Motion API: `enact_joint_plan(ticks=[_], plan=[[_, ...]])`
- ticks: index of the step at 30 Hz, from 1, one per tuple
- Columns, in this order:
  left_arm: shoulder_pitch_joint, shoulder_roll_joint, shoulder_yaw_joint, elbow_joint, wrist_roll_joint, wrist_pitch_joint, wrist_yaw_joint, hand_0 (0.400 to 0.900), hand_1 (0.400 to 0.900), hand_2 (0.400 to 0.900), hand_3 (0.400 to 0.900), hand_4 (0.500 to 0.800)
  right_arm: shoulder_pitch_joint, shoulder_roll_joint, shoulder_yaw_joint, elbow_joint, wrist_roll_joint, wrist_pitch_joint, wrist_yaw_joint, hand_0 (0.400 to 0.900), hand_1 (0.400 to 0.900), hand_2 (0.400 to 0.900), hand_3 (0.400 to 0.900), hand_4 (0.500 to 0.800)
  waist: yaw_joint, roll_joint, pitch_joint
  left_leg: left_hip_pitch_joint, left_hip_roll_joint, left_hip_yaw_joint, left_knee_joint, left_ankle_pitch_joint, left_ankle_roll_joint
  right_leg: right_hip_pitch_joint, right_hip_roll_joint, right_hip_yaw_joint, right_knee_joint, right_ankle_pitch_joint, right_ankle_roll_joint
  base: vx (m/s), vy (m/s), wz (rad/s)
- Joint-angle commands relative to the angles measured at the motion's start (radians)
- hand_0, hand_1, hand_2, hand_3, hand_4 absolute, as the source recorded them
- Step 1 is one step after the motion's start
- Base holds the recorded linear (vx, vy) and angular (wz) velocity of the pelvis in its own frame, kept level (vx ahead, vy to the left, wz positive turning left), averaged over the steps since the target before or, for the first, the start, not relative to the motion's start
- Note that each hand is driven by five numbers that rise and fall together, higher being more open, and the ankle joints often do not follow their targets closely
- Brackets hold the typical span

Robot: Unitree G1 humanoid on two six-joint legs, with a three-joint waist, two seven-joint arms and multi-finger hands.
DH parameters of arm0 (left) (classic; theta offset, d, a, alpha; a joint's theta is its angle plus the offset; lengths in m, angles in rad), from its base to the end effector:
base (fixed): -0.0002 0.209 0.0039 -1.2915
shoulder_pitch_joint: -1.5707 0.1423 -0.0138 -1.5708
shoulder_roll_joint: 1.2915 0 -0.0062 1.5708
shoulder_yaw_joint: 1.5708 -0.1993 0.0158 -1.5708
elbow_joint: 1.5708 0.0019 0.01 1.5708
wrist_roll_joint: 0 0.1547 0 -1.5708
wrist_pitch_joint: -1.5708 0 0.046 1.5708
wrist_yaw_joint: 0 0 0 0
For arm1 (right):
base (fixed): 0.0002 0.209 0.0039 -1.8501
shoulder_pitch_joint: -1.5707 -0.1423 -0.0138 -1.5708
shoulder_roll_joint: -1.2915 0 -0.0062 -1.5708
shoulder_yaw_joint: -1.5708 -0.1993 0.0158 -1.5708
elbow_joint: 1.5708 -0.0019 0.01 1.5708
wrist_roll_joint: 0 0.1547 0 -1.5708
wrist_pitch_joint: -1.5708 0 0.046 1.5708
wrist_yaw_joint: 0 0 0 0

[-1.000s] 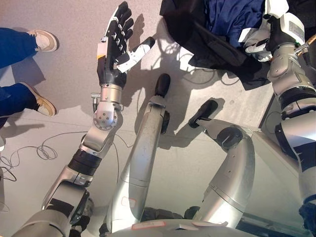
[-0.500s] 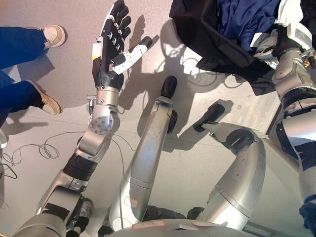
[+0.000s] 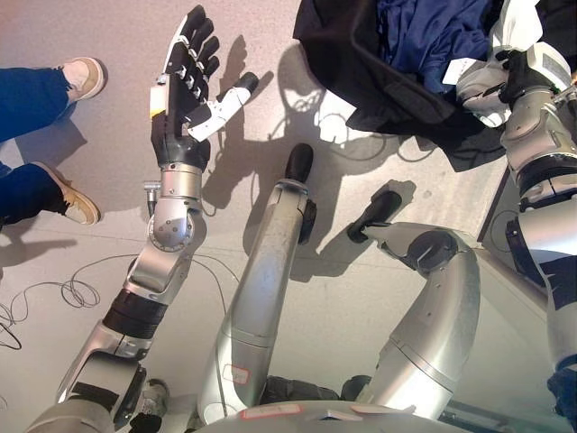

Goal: Put the clothes in the basket into the washing machine.

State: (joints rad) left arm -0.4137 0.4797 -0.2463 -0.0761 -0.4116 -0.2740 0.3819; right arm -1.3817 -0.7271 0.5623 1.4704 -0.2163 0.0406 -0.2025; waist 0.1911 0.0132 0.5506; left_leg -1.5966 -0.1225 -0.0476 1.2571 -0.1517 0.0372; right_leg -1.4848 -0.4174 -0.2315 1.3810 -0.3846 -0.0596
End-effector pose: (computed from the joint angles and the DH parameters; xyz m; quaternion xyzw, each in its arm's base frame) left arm 0.2763 0.1621 0.1518 -0.0290 -0.3093 -0.0002 0.9505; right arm 0.3778 -0.3128 0.2472 -0.5235 0.0619 -0.2685 0.8062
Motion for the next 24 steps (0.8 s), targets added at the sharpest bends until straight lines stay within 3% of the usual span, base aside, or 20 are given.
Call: enact_joint_plan(ticks=[1,7,12,13,16,19,24], plan=[[0.047,-0.033,0.082,-0.162,0.01,-0.046,0.017,0.9,0.9,0.9,0.9,0.8,-0.058,-0.004,0.099,0.104,0.02,0.035,-0.006,0.4,0.4,0.4,0.4,0.5,-0.032,0.032,-0.061,0.027,0.012,-0.068,-0.061,-0.071,-0.016,-0.085,0.055,0.04,-0.084,0.104,0.078,-0.01,0.019,-0.08],[0.068,-0.027,0.12,-0.17,0.0,-0.029,0.034,0.9,0.9,0.9,0.9,0.8,-0.123,0.048,0.134,0.091,0.075,0.027,-0.006,0.4,0.4,0.4,0.4,0.5,-0.057,0.008,-0.068,0.027,0.019,-0.063,-0.064,-0.072,-0.017,-0.085,0.064,0.042,-0.094,0.11,0.077,0.0,0.005,-0.06],[0.102,-0.021,0.163,-0.163,0.003,-0.021,0.039,0.9,0.9,0.9,0.9,0.8,-0.153,0.075,0.153,-0.037,0.177,-0.023,-0.035,0.4,0.4,0.4,0.4,0.5,-0.088,-0.033,-0.102,0.027,0.026,-0.049,-0.092,-0.063,-0.021,-0.085,0.078,0.042,-0.129,0.133,0.08,0.03,0.004,-0.08],[0.105,-0.033,0.17,-0.161,0.004,-0.02,0.048,0.9,0.9,0.9,0.9,0.8,-0.11,0.139,0.116,-0.074,0.179,-0.018,-0.081,0.4,0.4,0.4,0.4,0.5,-0.097,-0.045,-0.116,0.027,0.031,-0.04,-0.108,-0.059,-0.02,-0.085,0.082,0.048,-0.145,0.142,0.081,0.03,0.011,-0.12],[0.111,-0.025,0.197,-0.145,0.014,-0.016,0.065,0.9,0.9,0.9,0.9,0.8,-0.085,0.185,0.088,-0.173,0.195,-0.04,-0.103,0.4,0.4,0.4,0.4,0.5,-0.12,-0.066,-0.156,0.027,0.041,-0.027,-0.149,-0.053,-0.02,-0.085,0.096,0.051,-0.184,0.155,0.084,0.02,0.009,-0.13],[0.113,-0.027,0.2,-0.108,0.022,-0.023,0.076,0.9,0.9,0.9,0.9,0.8,-0.027,0.18,0.025,-0.298,0.209,-0.064,-0.14,0.4,0.4,0.4,0.4,0.5,-0.142,-0.068,-0.204,0.027,0.055,-0.024,-0.195,-0.044,-0.024,-0.068,0.108,0.034,-0.241,0.162,0.086,0.0,0.014,-0.14],[0.103,-0.026,0.184,-0.044,0.049,-0.047,0.081,0.9,0.9,0.9,0.9,0.8,0.17,0.086,-0.128,-0.561,0.207,-0.116,-0.191,0.4,0.4,0.4,0.4,0.5,-0.167,-0.058,-0.242,0.102,0.08,-0.009,-0.279,-0.036,-0.027,0.02,0.139,0.012,-0.336,0.163,0.093,-0.02,0.013,-0.1]])
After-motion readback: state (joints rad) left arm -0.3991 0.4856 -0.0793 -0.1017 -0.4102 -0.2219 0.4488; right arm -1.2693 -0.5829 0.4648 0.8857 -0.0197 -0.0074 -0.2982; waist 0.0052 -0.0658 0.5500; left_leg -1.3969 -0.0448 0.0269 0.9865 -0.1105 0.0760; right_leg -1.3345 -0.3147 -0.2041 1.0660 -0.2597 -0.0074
